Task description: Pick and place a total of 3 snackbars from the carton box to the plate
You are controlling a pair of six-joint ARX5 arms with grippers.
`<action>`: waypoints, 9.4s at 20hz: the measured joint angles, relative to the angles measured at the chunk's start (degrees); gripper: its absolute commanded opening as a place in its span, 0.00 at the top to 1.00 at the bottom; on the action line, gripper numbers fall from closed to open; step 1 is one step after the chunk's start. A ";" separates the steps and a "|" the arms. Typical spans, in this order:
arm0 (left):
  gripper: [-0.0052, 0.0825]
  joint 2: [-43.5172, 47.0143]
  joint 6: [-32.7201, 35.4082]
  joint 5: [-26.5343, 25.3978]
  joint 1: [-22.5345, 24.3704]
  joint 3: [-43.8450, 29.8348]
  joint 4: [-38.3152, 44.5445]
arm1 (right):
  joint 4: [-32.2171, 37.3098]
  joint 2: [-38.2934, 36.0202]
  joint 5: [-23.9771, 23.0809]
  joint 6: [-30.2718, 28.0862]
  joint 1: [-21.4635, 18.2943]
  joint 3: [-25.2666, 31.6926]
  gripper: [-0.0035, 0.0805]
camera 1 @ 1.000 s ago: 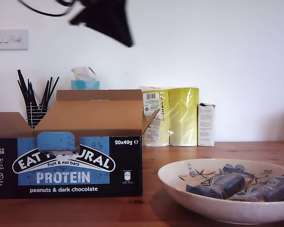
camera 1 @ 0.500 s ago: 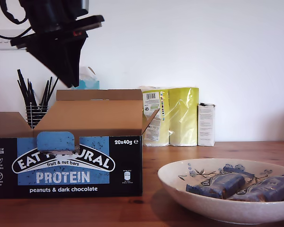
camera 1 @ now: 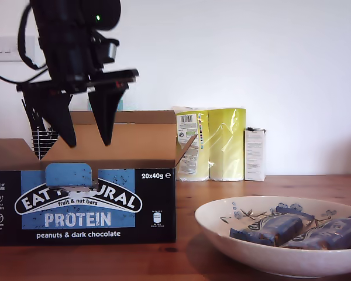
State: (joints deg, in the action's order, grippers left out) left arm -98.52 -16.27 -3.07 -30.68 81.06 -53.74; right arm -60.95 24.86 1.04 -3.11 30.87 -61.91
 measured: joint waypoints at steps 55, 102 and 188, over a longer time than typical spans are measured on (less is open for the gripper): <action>0.78 -5.60 5.97 2.82 -0.42 0.81 3.32 | -0.13 0.00 0.00 -1.29 0.00 0.00 0.97; 0.37 -17.18 98.75 22.95 -25.79 2.67 24.44 | -11.72 -1.86 4.42 -2.29 0.02 0.07 0.97; 0.97 98.64 12.17 -1.92 24.87 -73.26 30.84 | 37.73 -24.35 4.61 1.81 -28.85 55.60 0.97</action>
